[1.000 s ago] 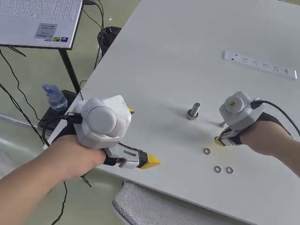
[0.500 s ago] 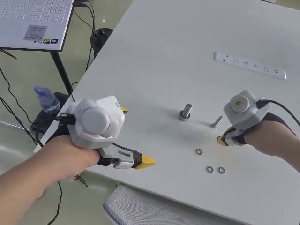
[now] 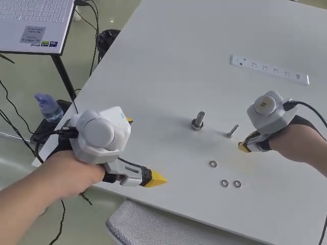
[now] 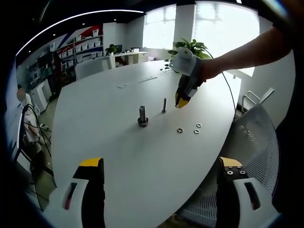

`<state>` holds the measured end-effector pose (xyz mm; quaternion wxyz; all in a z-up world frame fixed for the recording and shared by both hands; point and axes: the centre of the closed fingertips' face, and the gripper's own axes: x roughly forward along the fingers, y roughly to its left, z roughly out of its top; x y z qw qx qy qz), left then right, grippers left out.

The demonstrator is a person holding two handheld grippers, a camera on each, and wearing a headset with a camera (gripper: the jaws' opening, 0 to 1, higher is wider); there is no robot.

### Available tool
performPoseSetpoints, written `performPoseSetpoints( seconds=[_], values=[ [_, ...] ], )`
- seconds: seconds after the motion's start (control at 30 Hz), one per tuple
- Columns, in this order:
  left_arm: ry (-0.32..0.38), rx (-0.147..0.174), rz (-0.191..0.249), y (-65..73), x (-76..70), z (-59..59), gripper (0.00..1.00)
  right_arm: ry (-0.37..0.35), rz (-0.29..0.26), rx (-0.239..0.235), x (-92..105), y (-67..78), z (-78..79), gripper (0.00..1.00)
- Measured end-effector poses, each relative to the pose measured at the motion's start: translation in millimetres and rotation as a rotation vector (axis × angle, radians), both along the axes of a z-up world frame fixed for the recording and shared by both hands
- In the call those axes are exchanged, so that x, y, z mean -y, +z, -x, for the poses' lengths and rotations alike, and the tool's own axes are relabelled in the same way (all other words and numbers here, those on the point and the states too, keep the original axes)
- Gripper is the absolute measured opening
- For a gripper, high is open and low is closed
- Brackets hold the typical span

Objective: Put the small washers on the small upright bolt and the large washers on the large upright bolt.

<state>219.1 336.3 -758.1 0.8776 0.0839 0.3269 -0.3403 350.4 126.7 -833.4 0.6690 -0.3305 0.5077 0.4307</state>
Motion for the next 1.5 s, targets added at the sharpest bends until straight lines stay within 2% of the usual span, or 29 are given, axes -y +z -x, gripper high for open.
performPoseSetpoints(
  seconds=[0.23, 0.37, 0.43, 0.57, 0.73, 0.9, 1.03, 1.1, 1.3, 1.37, 1.5],
  values=[
    [0.002, -0.007, 0.001, -1.2, 3.9, 0.8, 1.0, 0.002, -0.03, 0.018, -8.8, 11.6, -11.8, 0.13],
    [0.0, -0.013, 0.001, -2.9, 6.4, 1.0, 0.99, 0.0, -0.029, 0.022, -9.5, 12.2, -14.4, 0.13],
    [-0.001, -0.019, -0.002, -4.3, 6.4, 1.2, 0.99, -0.003, -0.035, 0.023, -9.1, 10.6, -22.4, 0.13],
    [-0.004, -0.018, 0.004, -3.3, 6.6, 0.3, 0.97, -0.003, -0.044, 0.033, -11.3, 18.0, -24.7, 0.13],
    [-0.014, -0.029, -0.012, -6.9, 4.2, 1.5, 0.94, 0.02, -0.046, 0.055, -14.4, 27.6, -27.1, 0.13],
    [-0.017, -0.031, -0.012, -7.4, 3.9, 2.6, 0.93, 0.022, -0.05, 0.061, -18.3, 30.5, -30.6, 0.13],
    [-0.017, -0.03, -0.013, -6.8, 2.8, 2.7, 0.93, 0.031, -0.053, 0.065, -23.6, 31.5, -32.5, 0.13],
    [-0.016, -0.031, -0.015, -6.2, 2.1, 2.6, 0.93, 0.033, -0.054, 0.063, -23.3, 28.2, -37.9, 0.13],
    [-0.016, -0.035, -0.018, -6.6, 0.8, 2.8, 0.92, 0.043, -0.042, 0.058, -27.0, 25.7, -37.2, 0.13],
    [-0.015, -0.038, -0.015, -7.0, 1.0, 2.7, 0.91, 0.044, -0.037, 0.056, -25.6, 21.2, -42.3, 0.13],
    [-0.018, -0.04, -0.016, -7.6, 1.7, 3.0, 0.91, 0.038, -0.038, 0.05, -24.8, 21.5, -38.7, 0.13]
  ],
)
